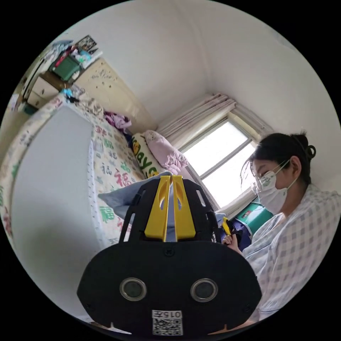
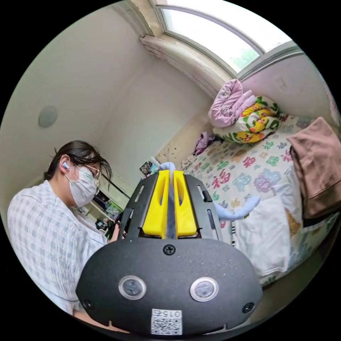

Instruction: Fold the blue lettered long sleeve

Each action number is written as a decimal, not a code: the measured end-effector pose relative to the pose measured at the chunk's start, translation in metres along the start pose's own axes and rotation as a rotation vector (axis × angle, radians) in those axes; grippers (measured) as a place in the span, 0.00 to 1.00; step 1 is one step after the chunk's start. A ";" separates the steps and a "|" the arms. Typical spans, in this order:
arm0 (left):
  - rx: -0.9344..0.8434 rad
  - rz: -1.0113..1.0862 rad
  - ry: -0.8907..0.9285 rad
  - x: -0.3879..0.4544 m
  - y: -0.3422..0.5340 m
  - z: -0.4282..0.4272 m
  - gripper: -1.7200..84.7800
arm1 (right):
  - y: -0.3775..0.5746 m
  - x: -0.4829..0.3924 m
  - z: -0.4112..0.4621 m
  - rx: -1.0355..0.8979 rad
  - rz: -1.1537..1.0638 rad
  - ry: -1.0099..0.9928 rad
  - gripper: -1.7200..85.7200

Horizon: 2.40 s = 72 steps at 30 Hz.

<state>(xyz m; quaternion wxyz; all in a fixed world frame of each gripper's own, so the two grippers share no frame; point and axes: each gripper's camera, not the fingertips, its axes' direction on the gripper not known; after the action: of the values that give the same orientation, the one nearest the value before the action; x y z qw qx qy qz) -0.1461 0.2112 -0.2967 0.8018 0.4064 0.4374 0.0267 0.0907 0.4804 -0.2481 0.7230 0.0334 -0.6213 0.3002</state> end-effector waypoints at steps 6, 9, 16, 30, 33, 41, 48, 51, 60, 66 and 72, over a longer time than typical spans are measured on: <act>-0.060 0.047 -0.136 0.005 -0.073 -0.188 0.01 | 0.064 -0.092 0.129 -0.101 0.171 -0.131 0.03; -0.082 -0.003 -0.243 -0.011 -0.091 -0.250 0.01 | 0.074 -0.132 0.197 -0.212 0.220 -0.100 0.03; -0.124 -0.339 -0.427 -0.204 -0.079 -0.294 0.01 | 0.098 -0.118 0.470 -0.604 0.254 0.220 0.03; -0.422 -0.866 -0.520 -0.259 0.057 -0.338 0.10 | 0.311 -0.214 0.636 -1.207 0.374 0.360 0.13; -0.434 -0.928 -0.516 -0.260 0.071 -0.342 0.11 | 0.334 -0.234 0.667 -1.226 0.394 0.333 0.14; -0.465 -1.012 -0.458 -0.292 0.050 -0.341 0.10 | 0.339 -0.272 0.741 -1.302 0.477 0.253 0.11; -0.456 -1.002 -0.383 -0.285 0.010 -0.367 0.01 | 0.304 -0.318 0.769 -1.260 0.536 0.143 0.06; -0.383 -0.894 -0.341 -0.282 -0.039 -0.375 0.01 | 0.261 -0.347 0.800 -1.178 0.506 0.075 0.05; -0.387 -1.033 -0.361 -0.285 -0.001 -0.383 0.16 | 0.238 -0.385 0.844 -1.223 0.459 0.071 0.04; -0.182 -1.154 -0.406 -0.297 0.050 -0.382 0.14 | 0.250 -0.387 0.827 -1.182 0.571 0.099 0.04; -0.163 -1.155 -0.290 -0.278 0.036 -0.394 0.03 | 0.237 -0.417 0.831 -1.265 0.510 0.115 0.05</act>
<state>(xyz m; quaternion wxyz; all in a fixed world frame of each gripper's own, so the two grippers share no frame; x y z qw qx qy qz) -0.5914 0.3720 -0.1963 0.7665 0.0396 0.4702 -0.4356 -0.7720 0.1606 -0.5206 0.5419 -0.5591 -0.6261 0.0417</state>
